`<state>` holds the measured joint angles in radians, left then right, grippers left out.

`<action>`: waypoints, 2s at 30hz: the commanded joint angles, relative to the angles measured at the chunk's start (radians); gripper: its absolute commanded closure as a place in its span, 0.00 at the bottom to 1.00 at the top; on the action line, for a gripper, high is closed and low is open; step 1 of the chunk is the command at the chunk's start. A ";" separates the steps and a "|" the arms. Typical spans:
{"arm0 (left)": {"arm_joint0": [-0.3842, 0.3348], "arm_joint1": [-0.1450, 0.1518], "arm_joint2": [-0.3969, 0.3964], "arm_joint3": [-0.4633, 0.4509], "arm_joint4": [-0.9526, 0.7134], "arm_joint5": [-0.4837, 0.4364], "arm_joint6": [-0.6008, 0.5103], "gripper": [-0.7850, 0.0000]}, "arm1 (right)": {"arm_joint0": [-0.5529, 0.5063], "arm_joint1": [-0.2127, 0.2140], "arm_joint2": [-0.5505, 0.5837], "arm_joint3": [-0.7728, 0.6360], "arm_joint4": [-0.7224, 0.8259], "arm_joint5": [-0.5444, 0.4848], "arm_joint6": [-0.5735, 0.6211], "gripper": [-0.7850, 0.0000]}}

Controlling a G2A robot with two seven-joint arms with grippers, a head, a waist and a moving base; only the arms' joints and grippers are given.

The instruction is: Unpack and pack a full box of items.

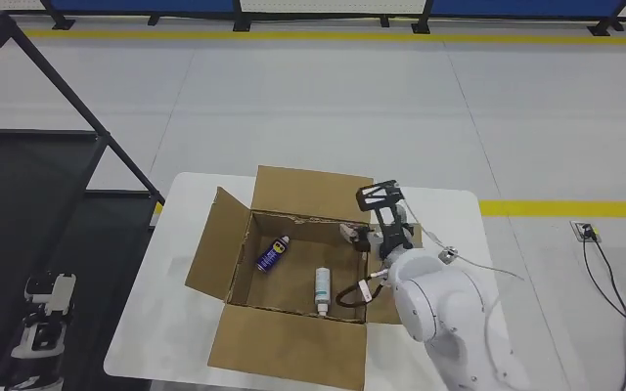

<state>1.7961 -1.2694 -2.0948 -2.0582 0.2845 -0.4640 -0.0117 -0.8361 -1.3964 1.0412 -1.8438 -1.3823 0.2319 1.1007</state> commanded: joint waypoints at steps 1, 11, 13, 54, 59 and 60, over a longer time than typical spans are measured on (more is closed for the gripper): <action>0.000 0.000 0.000 0.000 0.000 0.000 0.000 0.00 | 0.074 -0.017 -0.077 0.104 0.038 -0.020 0.073 0.00; 0.000 0.000 0.000 0.000 0.000 0.000 0.000 0.00 | 0.233 -0.107 -0.294 0.496 0.150 0.039 0.136 0.00; 0.000 0.000 0.000 0.000 0.000 0.000 0.000 0.00 | 0.253 -0.127 -0.326 0.560 0.165 0.069 0.132 0.00; 0.000 0.000 0.000 0.000 0.000 0.000 0.000 0.00 | 0.098 -0.146 -0.074 0.228 0.015 0.185 -0.041 1.00; 0.000 0.000 0.000 0.000 0.000 0.000 0.000 0.00 | -0.177 -0.094 0.139 -0.185 -0.171 0.188 -0.035 1.00; 0.000 0.000 0.000 0.000 0.000 0.000 0.000 0.00 | -0.220 -0.089 0.182 -0.239 -0.182 0.192 -0.045 1.00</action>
<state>1.7961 -1.2694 -2.0948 -2.0582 0.2845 -0.4640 -0.0117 -1.0028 -1.4899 1.1734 -1.9984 -1.5548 0.4219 1.0640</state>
